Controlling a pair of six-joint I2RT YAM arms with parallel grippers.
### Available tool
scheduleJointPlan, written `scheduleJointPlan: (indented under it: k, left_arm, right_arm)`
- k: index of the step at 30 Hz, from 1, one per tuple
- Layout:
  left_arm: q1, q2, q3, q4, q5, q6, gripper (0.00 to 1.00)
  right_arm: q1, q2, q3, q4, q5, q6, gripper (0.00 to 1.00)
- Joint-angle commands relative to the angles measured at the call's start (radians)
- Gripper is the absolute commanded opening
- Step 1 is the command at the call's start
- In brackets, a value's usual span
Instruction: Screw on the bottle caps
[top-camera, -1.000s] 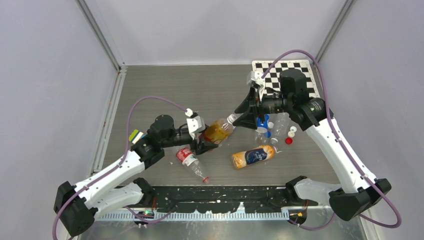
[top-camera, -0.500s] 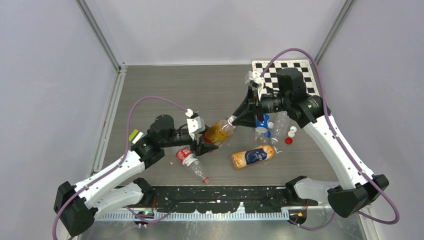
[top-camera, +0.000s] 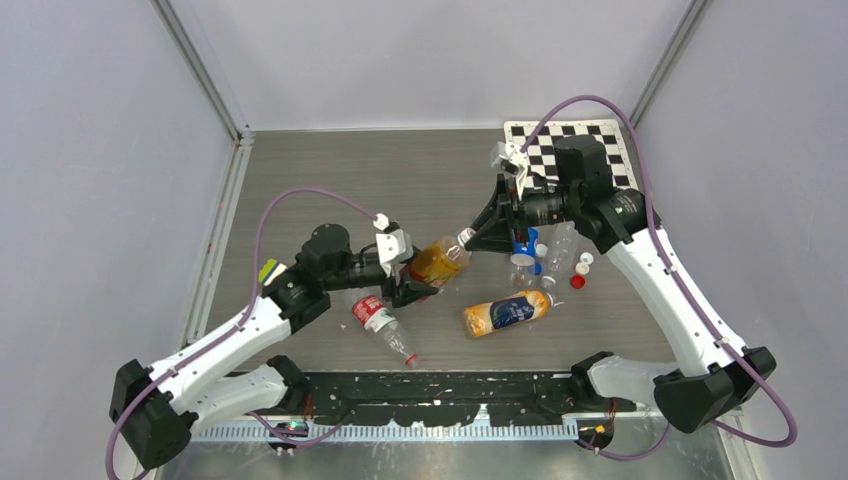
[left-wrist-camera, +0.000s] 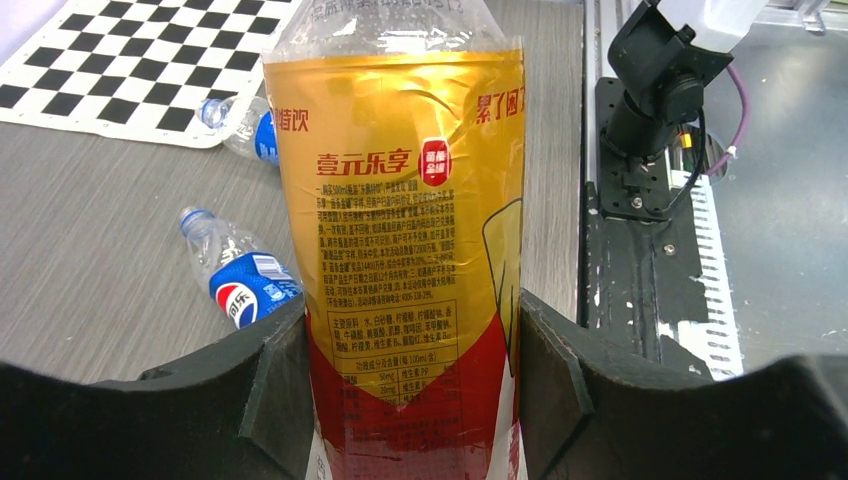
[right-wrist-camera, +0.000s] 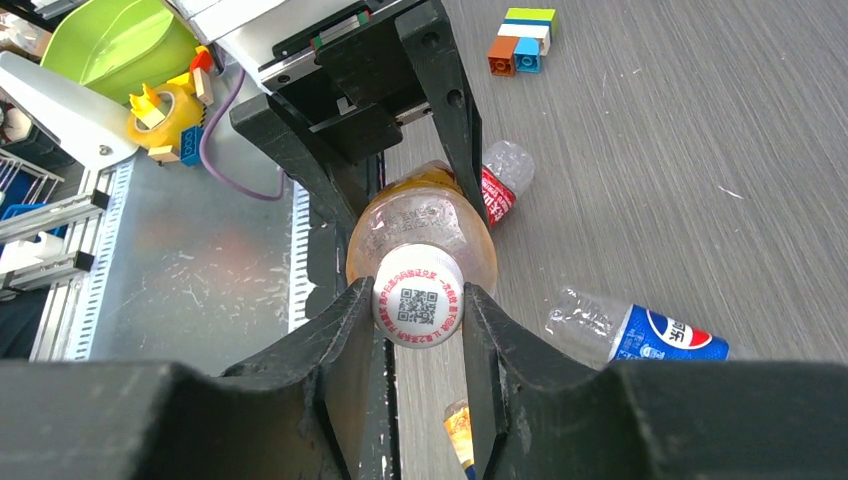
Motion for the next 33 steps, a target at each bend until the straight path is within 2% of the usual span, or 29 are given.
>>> scheduleJointPlan:
  k: [1,6,10,13,16,23,29,31,32,33]
  left_arm:
    - [0.004,-0.004,0.058,0.013,-0.050,0.050,0.00]
    - [-0.041,-0.015,0.060,-0.003,-0.203,0.150,0.00]
    - [-0.130,-0.009,0.052,0.015,-0.416,0.250,0.00]
    - [-0.196,0.001,0.027,0.087,-0.559,0.306,0.00]
    - [-0.236,0.028,0.015,0.160,-0.665,0.327,0.00]
    - [-0.330,0.136,0.010,0.352,-0.851,0.411,0.00]
    - [-0.365,0.204,-0.003,0.461,-0.964,0.456,0.00]
    - [-0.364,0.206,-0.014,0.466,-0.978,0.443,0.00]
    - [-0.364,0.202,-0.023,0.466,-0.987,0.432,0.00]
    - [-0.365,0.196,-0.033,0.460,-0.993,0.417,0.00]
  right_arm:
    - [0.002,0.004,0.030,0.001,-0.017,0.018,0.16]
    - [0.003,0.001,0.007,0.030,0.030,0.112,0.06]
    - [0.004,-0.031,-0.052,0.115,0.088,0.268,0.01]
    - [0.006,-0.060,-0.103,0.209,0.166,0.417,0.01]
    - [0.007,-0.078,-0.141,0.231,0.227,0.502,0.01]
    - [0.025,-0.077,-0.186,0.252,0.396,0.740,0.01]
    - [0.028,-0.112,-0.256,0.310,0.503,0.940,0.01]
    - [0.028,-0.128,-0.259,0.312,0.527,0.964,0.06]
    - [0.026,-0.133,-0.257,0.304,0.545,0.959,0.14]
    - [0.026,-0.144,-0.250,0.297,0.554,0.953,0.18]
